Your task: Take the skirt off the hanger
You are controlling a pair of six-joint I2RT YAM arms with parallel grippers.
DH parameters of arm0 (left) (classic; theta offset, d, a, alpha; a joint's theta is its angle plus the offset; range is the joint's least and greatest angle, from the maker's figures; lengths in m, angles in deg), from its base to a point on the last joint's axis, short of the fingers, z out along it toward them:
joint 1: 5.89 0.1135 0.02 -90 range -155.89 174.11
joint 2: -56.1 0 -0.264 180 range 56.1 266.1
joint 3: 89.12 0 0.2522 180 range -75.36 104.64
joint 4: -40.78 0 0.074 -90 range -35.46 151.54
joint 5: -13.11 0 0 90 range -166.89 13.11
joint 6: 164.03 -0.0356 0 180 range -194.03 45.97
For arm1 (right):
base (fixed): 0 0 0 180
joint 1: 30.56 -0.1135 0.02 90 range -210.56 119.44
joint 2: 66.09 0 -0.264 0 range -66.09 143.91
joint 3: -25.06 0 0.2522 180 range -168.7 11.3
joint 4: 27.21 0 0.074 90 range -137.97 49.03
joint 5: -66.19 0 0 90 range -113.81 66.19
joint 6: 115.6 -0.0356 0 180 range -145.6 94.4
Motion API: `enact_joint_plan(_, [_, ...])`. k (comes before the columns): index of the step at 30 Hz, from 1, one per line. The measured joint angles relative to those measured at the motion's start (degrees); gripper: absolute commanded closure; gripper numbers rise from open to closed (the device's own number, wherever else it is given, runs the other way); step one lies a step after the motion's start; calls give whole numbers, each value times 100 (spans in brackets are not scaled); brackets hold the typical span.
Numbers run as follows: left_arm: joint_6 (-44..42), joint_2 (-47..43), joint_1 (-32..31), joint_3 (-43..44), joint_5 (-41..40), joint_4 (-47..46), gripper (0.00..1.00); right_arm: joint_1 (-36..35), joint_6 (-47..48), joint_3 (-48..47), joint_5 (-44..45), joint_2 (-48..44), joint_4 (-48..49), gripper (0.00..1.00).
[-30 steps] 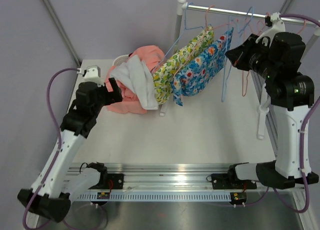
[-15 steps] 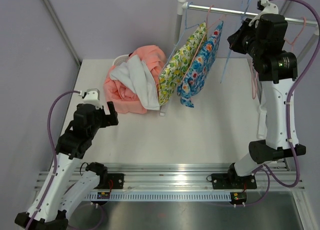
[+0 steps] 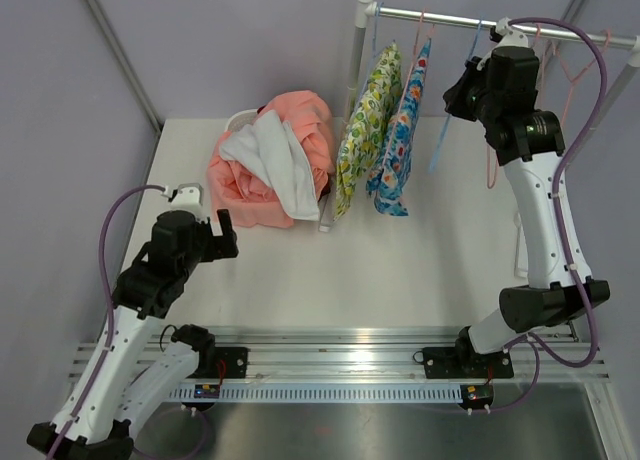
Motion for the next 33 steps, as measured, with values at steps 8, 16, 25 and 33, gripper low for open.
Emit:
enact_joint_plan(8, [153,-748,-83,-24,11,-2,1,0,-9,243,125,-562,-264,0])
enact_joint_plan(16, [166,-997,-87,-201,13,-4,1,0,26,-162,367,-973,-667,0])
enact_joint_plan(25, [184,-1104,-85,-203,-31,-35,1,7,-553,-752,-610,-1410,-581,1])
enact_joint_plan(33, [188,-1073,-85,-205,-50,-37,1,2,-866,-691,-1692,-695,-273,4])
